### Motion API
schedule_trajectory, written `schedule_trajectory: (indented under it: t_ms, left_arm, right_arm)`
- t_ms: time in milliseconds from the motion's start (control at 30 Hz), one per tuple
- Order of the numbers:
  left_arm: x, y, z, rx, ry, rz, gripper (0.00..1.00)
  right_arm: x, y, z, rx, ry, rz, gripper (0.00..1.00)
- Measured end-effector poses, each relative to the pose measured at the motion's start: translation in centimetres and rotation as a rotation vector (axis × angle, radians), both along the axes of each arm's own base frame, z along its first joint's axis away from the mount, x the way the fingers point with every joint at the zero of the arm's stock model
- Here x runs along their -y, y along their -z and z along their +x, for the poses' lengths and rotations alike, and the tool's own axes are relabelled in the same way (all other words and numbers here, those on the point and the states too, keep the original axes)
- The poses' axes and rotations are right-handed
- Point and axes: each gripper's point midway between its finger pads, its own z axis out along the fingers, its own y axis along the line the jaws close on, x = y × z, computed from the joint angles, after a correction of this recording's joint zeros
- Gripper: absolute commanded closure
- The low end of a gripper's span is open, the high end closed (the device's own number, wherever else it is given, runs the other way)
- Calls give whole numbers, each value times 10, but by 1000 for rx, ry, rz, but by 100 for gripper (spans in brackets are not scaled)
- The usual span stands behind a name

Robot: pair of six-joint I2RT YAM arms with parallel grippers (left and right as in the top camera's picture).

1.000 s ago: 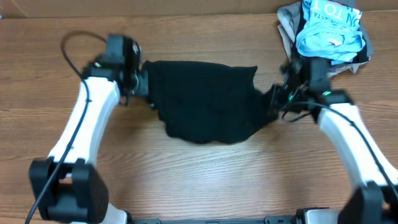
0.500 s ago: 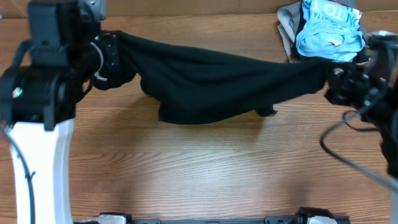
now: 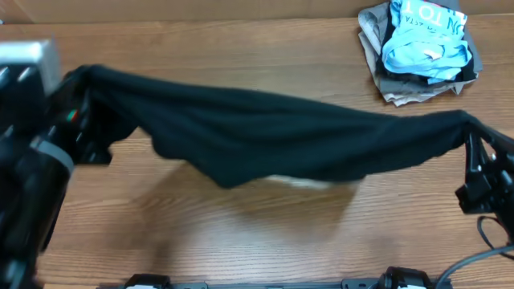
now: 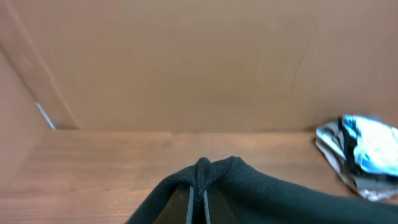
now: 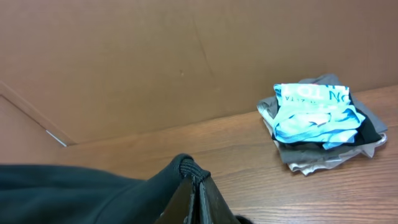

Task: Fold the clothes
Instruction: 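Lift the shirt with both grippers and swing it forward to flatten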

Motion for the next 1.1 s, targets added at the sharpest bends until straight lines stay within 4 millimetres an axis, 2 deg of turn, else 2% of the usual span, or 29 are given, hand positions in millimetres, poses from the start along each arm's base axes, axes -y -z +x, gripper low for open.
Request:
schedule_trajectory:
  t_ms: [133,267,433,567,700,800,933,1033,1100]
  left_arm:
    - [-8,-15,-28,72,-32,2,96]
    - [-14,-20,-37,94,-61,6,96]
    - [-15,-12,-19,50,-76,17,96]
    - [-14,6,13,-33,-81,32,96]
    - [-9,38,63,-155,-81,49,96]
    - [-5,57,117,-197,-80,60,96]
    - [2,74,198,-152,-76,78,96]
    - [6,79,237,-101,-75,78,96]
    - [7,76,250,-64,-73,81,96]
  right_arm:
    - [-1,2,-4,-13,-3,-2,96]
    - [-3,4,-5,-22,-20,-2,96]
    - [-9,1,2,-13,-62,0,96]
    - [-16,8,28,-46,-124,18,96]
    - [-19,26,84,-122,-195,39,96]
    - [-26,38,147,-123,-254,35,96]
    - [-44,69,240,-100,-321,40,96]
    - [-53,92,283,-104,-340,66,96]
    - [-58,100,300,-102,-346,80,96]
